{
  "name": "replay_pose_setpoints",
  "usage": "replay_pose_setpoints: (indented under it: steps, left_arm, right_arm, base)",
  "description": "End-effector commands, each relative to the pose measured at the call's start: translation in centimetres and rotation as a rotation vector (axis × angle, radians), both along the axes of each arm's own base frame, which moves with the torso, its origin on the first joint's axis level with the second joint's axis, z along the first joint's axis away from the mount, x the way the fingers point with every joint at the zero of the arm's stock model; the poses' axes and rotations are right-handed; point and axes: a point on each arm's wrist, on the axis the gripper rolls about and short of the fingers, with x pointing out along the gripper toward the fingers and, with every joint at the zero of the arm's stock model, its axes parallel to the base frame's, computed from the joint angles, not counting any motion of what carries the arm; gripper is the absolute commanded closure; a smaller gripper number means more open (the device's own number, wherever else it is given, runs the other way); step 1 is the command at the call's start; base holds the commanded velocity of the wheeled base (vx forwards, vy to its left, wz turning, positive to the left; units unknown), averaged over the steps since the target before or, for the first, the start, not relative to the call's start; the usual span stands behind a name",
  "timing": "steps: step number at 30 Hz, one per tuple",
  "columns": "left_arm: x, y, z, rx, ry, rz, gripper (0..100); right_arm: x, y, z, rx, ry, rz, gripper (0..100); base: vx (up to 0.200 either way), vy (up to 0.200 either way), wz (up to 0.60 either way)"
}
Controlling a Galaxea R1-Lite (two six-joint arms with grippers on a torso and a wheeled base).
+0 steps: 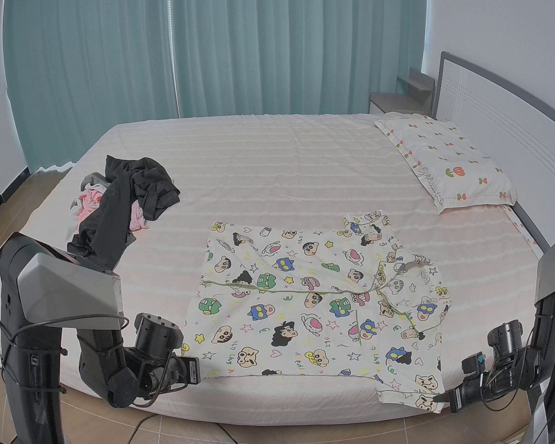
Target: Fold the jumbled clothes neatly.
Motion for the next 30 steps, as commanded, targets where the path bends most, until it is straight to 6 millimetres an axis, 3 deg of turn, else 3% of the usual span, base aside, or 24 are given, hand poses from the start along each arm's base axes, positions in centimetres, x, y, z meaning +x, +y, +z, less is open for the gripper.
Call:
replay_pose_setpoints:
  steps: [1, 30]
  left_arm:
    - [-0.6, 0.2, 0.5, -0.016, 0.009, -0.013, 100]
    - [-4.3, 1.4, 1.1, 0.001, 0.104, -0.071, 100]
  right_arm:
    - [-0.6, 0.0, 1.0, -0.003, -0.013, 0.009, 100]
    - [-4.1, 0.5, 3.1, -0.027, 0.159, 0.109, 100]
  base:
    - [0.000, 0.000, 0.00]
    - [0.000, 0.000, 0.00]
